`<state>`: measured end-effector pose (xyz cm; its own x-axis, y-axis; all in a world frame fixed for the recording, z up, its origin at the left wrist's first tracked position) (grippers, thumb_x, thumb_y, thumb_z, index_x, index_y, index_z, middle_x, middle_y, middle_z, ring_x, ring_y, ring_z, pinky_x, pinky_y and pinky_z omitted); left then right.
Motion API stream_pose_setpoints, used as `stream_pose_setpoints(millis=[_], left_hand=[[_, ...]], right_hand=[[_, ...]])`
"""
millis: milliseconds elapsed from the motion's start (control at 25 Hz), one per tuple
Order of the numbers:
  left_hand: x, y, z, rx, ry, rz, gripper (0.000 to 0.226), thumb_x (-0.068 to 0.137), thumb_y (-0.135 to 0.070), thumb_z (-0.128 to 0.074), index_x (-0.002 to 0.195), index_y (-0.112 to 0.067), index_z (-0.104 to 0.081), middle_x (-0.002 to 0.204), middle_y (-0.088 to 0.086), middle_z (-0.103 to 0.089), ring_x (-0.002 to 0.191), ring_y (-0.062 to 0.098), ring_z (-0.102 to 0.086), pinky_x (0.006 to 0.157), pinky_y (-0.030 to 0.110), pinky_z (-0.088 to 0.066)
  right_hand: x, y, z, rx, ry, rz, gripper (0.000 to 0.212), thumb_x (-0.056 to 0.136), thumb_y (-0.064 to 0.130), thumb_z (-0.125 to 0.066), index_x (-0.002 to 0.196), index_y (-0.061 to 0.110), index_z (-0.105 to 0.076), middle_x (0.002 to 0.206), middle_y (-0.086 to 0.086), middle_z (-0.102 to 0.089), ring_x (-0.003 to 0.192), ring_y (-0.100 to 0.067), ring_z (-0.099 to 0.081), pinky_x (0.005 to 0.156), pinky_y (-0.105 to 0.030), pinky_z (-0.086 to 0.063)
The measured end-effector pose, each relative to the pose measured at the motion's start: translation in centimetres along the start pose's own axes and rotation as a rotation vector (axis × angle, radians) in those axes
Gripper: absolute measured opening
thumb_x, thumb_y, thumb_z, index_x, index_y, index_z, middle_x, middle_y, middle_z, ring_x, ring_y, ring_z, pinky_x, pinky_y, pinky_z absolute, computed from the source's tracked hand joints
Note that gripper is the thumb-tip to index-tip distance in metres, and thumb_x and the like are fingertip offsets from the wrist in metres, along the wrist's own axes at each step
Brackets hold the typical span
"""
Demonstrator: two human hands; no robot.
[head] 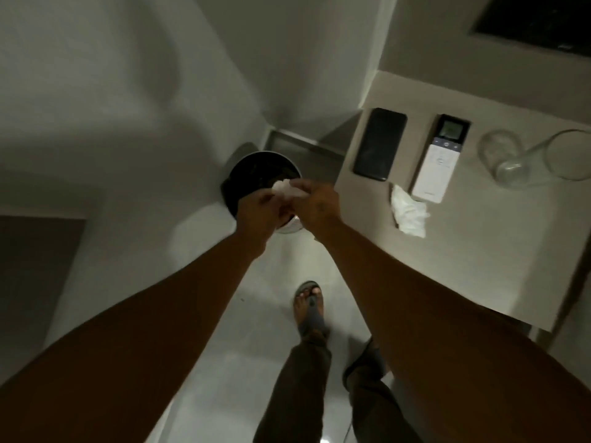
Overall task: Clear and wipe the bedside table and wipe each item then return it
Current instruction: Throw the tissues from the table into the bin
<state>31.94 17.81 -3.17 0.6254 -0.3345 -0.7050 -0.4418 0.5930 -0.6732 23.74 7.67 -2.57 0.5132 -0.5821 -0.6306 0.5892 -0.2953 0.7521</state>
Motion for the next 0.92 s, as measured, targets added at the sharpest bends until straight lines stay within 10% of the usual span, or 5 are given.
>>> stream_pose_setpoints(millis=[240,440,680,920], left_hand=[[0.8,1.8,0.6,0.134,0.006,0.034,0.036,0.092,0.003,-0.060,0.127,-0.006,-0.057,0.129,0.019,-0.060,0.116,0.037,-0.063,0.100,0.047,-0.055],[-1.5,-0.6,-12.1,0.552,0.159,-0.286,0.029,0.092,-0.021,-0.064,0.119,-0.011,-0.067,0.117,0.009,-0.071,0.107,0.023,-0.067,0.098,0.036,-0.055],[-0.2,-1.7,-20.8,0.692,0.173,-0.121,0.041,0.086,-0.036,-0.074,0.116,-0.009,-0.068,0.116,0.010,-0.073,0.102,0.025,-0.070,0.088,0.028,-0.056],[0.4,0.1,-15.0,0.525,0.149,-0.053,0.030,0.091,-0.028,-0.069,0.113,-0.008,-0.070,0.111,0.012,-0.074,0.090,0.022,-0.071,0.078,0.026,-0.061]], right_hand=[[-2.8,-3.2,3.0,-0.042,-0.303,0.003,0.027,0.091,0.005,-0.065,0.118,0.009,-0.069,0.098,0.002,-0.070,0.105,-0.024,-0.067,0.077,-0.007,-0.052],[-5.6,-10.0,15.2,0.205,-0.776,-0.371,0.045,0.089,0.022,-0.074,0.130,0.017,-0.057,0.126,-0.011,-0.066,0.111,-0.031,-0.068,0.092,-0.047,-0.061],[-2.0,-9.7,15.6,0.106,-0.597,-0.396,0.036,0.086,0.024,-0.080,0.120,0.015,-0.070,0.121,-0.007,-0.072,0.105,-0.026,-0.070,0.093,-0.043,-0.061],[-1.9,-8.4,10.8,0.097,-0.475,-0.313,0.030,0.089,0.018,-0.076,0.119,0.013,-0.073,0.116,-0.009,-0.075,0.104,-0.028,-0.072,0.094,-0.043,-0.061]])
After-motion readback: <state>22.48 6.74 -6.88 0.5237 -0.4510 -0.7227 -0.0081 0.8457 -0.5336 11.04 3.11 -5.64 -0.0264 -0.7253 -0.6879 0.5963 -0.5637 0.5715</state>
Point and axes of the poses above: each hand's wrist, its own x-axis towards the middle knuckle, its own z-axis out of the back of the hand, y = z × x, the point moved 3 cm from there along x, towards the middle knuckle
